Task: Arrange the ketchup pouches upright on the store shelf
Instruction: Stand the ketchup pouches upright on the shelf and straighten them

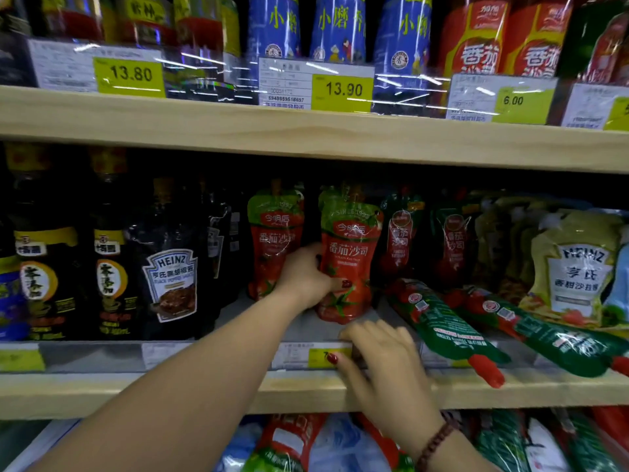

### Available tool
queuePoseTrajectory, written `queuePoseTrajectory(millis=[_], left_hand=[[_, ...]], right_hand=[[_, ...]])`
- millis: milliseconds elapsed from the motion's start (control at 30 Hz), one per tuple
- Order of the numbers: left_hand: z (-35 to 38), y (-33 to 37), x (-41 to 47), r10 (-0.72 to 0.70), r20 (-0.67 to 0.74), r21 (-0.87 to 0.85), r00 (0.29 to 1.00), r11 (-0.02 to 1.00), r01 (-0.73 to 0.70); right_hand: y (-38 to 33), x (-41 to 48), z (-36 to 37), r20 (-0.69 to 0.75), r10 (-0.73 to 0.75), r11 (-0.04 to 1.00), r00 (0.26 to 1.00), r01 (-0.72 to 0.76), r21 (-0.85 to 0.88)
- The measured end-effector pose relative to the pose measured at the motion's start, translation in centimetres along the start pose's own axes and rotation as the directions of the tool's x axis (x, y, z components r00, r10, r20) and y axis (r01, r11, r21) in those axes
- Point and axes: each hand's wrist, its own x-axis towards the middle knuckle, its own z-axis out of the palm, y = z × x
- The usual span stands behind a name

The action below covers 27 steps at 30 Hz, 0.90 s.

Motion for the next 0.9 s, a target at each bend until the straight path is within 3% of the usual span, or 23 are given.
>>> queuePoseTrajectory(millis=[233, 367, 467, 600, 900], left_hand=[[1.3, -0.8, 1.7, 0.003, -0.014, -0.016, 1.0, 1.0, -0.003], [1.5, -1.0, 0.9, 0.12, -0.106, 0.048, 0.987, 0.992, -0.115], [1.5, -0.5, 0.4, 0.243, -0.06, 0.185, 0.968, 0.956, -0.228], [1.8, -0.1, 0.3, 0.301, 0.047, 0.412, 0.952, 0.862, -0.293], [2.2, -1.1, 1.4, 0.292, 0.041, 0.383, 0.956, 0.879, -0.285]], right_hand=[[0.5, -0.1, 0.8, -0.068, 0.001, 0.999, 0.998, 0.003, 0.051], [0.6, -0.2, 0.8, -0.098, -0.017, 0.998, 0.995, 0.022, 0.053], [0.6, -0.3, 0.9, -0.095, -0.014, 0.999, 0.995, 0.017, 0.039], [0.6, -0.3, 1.0, -0.092, -0.013, 0.999, 0.996, 0.017, 0.04], [0.8, -0.4, 1.4, -0.098, -0.018, 0.998, 0.995, 0.024, 0.062]])
